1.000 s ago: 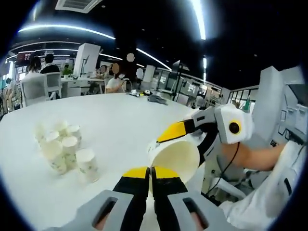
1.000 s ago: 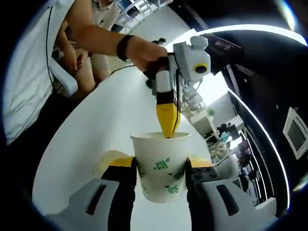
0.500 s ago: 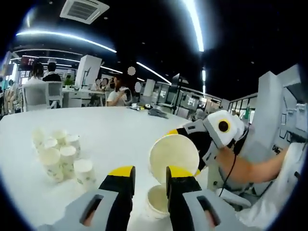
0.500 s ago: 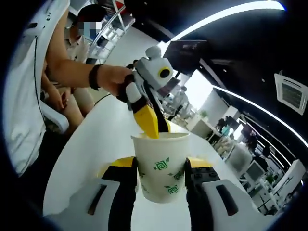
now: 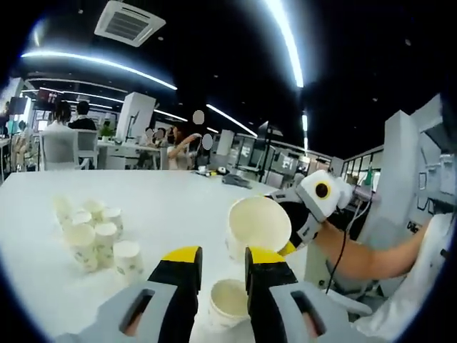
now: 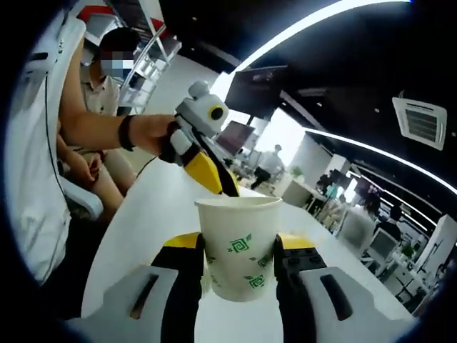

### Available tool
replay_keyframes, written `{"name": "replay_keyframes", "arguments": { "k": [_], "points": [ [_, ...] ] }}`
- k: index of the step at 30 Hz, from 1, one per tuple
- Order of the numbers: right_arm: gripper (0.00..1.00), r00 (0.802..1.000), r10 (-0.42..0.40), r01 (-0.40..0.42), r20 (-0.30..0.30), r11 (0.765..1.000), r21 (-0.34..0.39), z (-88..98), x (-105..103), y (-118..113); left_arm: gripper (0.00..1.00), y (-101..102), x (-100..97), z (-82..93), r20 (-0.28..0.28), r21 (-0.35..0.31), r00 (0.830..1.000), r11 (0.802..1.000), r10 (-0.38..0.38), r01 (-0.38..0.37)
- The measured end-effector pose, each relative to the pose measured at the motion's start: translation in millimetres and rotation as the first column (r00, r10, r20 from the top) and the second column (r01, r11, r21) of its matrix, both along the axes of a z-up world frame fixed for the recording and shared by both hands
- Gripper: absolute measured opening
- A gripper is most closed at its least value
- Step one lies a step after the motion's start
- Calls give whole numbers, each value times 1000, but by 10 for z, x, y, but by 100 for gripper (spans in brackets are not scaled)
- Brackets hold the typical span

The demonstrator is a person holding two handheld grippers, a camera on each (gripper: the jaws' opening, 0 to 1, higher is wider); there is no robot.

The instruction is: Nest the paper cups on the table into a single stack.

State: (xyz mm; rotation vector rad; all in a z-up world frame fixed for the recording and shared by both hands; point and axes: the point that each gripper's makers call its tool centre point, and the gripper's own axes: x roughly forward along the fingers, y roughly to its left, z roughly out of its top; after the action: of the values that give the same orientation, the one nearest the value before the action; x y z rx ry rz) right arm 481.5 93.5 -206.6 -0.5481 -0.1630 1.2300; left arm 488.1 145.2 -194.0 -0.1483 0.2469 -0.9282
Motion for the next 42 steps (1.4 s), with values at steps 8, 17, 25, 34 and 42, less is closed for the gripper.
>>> {"name": "replay_keyframes", "arguments": {
  "k": [8,17,25,34,42],
  "points": [
    [41,997,16,-12,-69,998,58,-36,17,57,29,111,-39,58,52,-52,998,998,46,-43],
    [40,963,86,-13,-255,962,273,-26,-25,114,33,215,-52,149,117,-130,991,990,70,-54],
    [40,948,59,51,-311,941,335,-199,-87,81,33,243,-82,170,165,-149,980,985,108,-84],
    [41,940,45,90,-338,923,375,-312,-213,29,33,194,-163,86,173,-173,978,981,112,-82],
    [41,946,26,101,-324,924,368,-345,-170,40,33,228,-272,137,194,-172,973,980,128,-95]
  ]
}}
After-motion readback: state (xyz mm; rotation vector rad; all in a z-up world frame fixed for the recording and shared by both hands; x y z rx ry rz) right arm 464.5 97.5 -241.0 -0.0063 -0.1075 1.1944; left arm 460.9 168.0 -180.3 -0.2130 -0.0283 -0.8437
